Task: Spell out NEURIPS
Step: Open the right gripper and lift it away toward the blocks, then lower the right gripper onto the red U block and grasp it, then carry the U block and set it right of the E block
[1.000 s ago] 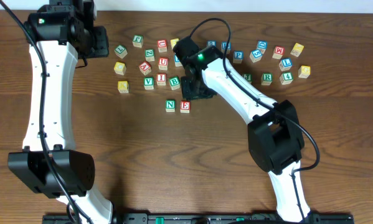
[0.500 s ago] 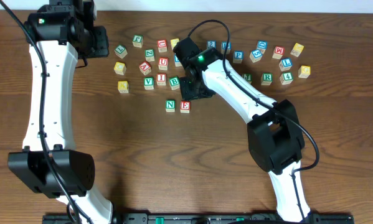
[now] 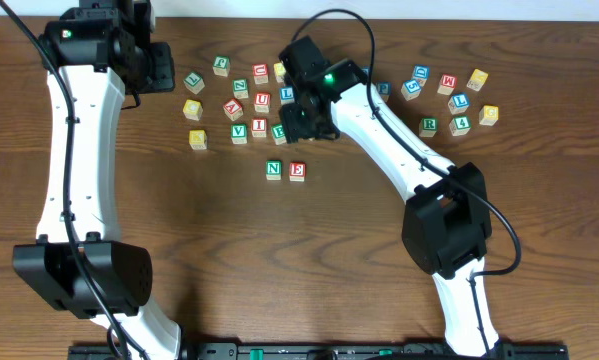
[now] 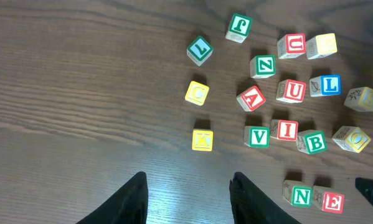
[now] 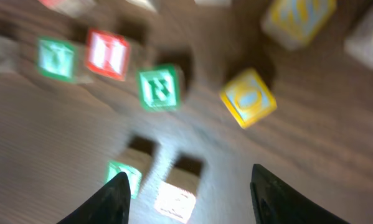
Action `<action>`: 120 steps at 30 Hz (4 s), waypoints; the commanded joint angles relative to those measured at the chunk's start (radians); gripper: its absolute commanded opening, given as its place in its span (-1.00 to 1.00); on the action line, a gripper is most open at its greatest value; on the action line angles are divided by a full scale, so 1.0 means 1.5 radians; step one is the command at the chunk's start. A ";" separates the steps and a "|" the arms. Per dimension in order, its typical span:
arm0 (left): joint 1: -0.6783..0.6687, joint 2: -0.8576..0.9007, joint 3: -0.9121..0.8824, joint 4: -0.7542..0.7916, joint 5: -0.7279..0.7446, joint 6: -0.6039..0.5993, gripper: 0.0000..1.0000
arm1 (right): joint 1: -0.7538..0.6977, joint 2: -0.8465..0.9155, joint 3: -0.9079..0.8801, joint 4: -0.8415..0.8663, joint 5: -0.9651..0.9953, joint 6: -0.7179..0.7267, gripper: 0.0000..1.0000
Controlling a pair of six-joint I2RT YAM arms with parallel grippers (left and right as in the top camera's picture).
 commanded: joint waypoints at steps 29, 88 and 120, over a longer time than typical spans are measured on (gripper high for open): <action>-0.002 0.000 0.010 -0.002 -0.006 -0.003 -0.15 | 0.049 0.254 0.243 0.238 0.084 -0.009 0.19; -0.002 0.000 0.010 -0.002 -0.006 -0.003 -0.15 | 0.053 0.300 0.222 0.277 0.149 0.082 -0.48; -0.002 0.000 0.010 -0.002 -0.006 -0.003 -0.15 | 0.024 -0.038 0.223 -0.094 0.157 0.054 -0.75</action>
